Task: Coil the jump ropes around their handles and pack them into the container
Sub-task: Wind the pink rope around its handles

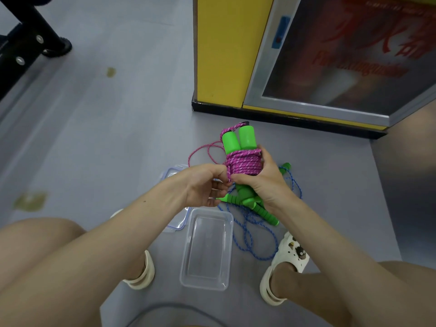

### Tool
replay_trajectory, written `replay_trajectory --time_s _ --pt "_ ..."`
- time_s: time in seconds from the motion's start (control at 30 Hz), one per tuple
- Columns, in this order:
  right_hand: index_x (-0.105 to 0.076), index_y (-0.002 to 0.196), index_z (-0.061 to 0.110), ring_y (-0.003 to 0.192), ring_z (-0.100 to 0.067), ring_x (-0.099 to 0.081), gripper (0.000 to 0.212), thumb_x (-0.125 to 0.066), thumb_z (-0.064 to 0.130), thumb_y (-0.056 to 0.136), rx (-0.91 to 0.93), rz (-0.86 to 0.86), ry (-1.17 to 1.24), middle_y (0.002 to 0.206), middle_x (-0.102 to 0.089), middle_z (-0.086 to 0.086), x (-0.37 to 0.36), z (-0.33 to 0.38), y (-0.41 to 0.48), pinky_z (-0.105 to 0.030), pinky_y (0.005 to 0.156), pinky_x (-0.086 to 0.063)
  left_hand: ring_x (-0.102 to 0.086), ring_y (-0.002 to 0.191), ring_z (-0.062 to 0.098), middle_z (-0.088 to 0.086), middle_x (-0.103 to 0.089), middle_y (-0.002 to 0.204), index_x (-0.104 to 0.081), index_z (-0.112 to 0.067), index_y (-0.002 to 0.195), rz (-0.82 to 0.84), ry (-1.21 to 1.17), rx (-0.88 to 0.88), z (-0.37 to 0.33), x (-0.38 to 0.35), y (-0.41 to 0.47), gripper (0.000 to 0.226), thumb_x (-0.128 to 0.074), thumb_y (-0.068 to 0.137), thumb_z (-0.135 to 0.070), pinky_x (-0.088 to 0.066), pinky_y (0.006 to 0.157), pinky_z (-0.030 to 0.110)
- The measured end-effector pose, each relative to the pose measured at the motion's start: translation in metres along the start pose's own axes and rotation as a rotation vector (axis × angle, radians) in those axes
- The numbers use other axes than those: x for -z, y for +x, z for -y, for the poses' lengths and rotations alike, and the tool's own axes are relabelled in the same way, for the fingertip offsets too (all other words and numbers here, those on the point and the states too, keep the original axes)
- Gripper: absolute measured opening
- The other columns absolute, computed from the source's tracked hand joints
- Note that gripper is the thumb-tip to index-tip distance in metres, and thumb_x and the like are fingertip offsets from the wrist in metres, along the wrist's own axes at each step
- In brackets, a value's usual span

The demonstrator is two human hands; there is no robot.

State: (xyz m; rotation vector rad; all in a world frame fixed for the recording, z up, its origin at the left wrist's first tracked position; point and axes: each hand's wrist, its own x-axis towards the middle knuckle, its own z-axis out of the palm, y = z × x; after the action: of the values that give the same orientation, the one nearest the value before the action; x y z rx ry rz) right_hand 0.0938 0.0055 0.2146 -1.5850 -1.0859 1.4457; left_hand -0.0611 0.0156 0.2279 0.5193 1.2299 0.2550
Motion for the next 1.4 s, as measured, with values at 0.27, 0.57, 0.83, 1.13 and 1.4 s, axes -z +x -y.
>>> replay_trajectory --time_s 0.27,0.57,0.83,1.13,1.4 --pt "-0.028 0.138 0.023 0.098 -0.016 -0.06 0.098 -0.084 0.001 0.06 -0.033 -0.028 -0.005 0.114 -0.056 0.0 -0.004 -0.006 -0.009 -0.034 0.082 -0.056 -0.059 0.061 0.012 0.007 -0.061 0.074 -0.063 -0.005 0.096 -0.353 -0.038 -0.369 0.019 -0.011 0.002 0.012 -0.055 0.091 0.001 -0.049 0.059 0.02" --pt "-0.042 0.133 0.013 0.108 -0.034 -0.062 0.043 -0.057 0.013 0.093 -0.165 0.007 0.336 0.122 -0.061 -0.016 -0.021 -0.018 -0.03 -0.055 0.092 -0.05 -0.061 0.048 0.002 0.006 -0.063 0.066 -0.068 0.004 0.096 -0.44 0.084 -0.558 0.041 -0.009 -0.012 0.012 -0.057 0.09 0.004 -0.052 0.053 0.014" --pt "-0.055 0.115 0.003 0.076 -0.027 -0.064 0.023 -0.045 0.016 0.099 -0.408 -0.052 0.61 0.09 -0.067 -0.016 -0.008 -0.02 -0.039 -0.04 0.071 -0.055 -0.067 0.074 0.012 0.011 -0.07 0.087 -0.065 -0.001 0.109 -0.309 0.237 -0.551 0.045 -0.01 -0.022 0.018 -0.058 0.092 -0.004 -0.049 0.061 0.012" --pt "-0.058 0.086 0.0 0.047 -0.021 -0.056 0.033 -0.039 0.026 0.09 -0.531 0.041 0.657 0.063 -0.06 -0.014 -0.004 -0.022 -0.045 -0.02 0.042 -0.045 -0.059 0.09 0.013 -0.003 -0.067 0.099 -0.031 -0.022 0.139 -0.075 -0.001 -0.28 0.05 -0.023 -0.008 0.069 -0.068 0.084 -0.038 -0.035 0.106 0.052" --pt "-0.064 0.103 0.003 0.1 -0.032 -0.065 0.025 -0.046 0.018 0.096 -0.403 0.076 0.147 0.109 -0.068 -0.02 -0.016 -0.022 -0.043 -0.05 0.093 -0.051 -0.065 0.102 0.032 0.014 -0.067 0.11 -0.054 -0.016 0.12 -0.007 -0.133 -0.306 0.059 -0.021 0.004 0.049 -0.075 0.076 -0.022 -0.053 0.089 0.052"
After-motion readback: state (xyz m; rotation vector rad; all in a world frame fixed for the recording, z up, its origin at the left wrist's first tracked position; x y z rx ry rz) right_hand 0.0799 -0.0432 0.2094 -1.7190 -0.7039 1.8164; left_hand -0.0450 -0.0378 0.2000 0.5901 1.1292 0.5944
